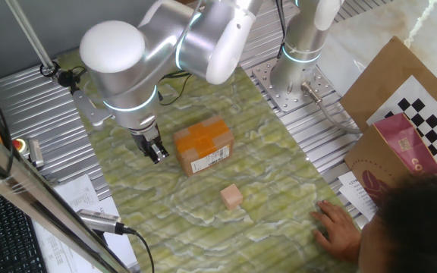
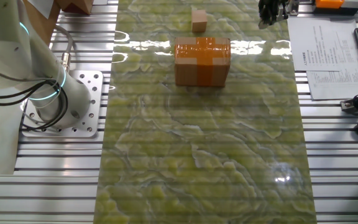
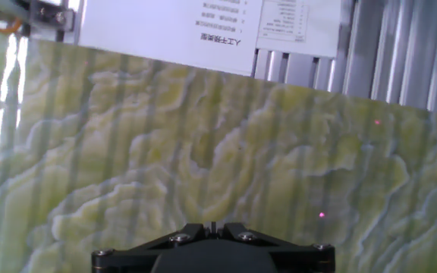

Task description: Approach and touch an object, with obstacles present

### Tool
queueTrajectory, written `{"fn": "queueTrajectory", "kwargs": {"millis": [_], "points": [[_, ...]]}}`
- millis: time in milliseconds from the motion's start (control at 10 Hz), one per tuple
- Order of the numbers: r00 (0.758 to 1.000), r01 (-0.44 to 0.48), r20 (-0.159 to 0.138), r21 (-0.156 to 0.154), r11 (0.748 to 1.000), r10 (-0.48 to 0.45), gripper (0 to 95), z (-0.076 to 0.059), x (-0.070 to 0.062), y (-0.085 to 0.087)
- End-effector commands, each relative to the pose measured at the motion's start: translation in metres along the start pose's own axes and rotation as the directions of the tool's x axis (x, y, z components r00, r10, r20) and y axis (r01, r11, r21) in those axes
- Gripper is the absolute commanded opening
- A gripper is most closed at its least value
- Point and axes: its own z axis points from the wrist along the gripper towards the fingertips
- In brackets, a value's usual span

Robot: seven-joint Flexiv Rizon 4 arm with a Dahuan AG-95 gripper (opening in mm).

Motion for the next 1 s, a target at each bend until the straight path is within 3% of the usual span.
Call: {"fn": "queueTrajectory", "kwargs": {"millis": [100, 300, 700, 1000], "points": [[1.000, -0.017, -0.018, -0.047, 0.999, 0.017, 0.0, -0.002, 0.000, 0.034], [0.999, -0.034, -0.011, -0.082, 0.996, 0.033, 0.0, -0.002, 0.004, 0.061], [0.995, -0.104, -0.009, -0.076, 0.992, 0.104, 0.0, 0.008, 0.026, 0.106], [0.994, -0.114, -0.010, -0.067, 0.991, 0.113, 0.0, 0.012, 0.030, 0.112]]}}
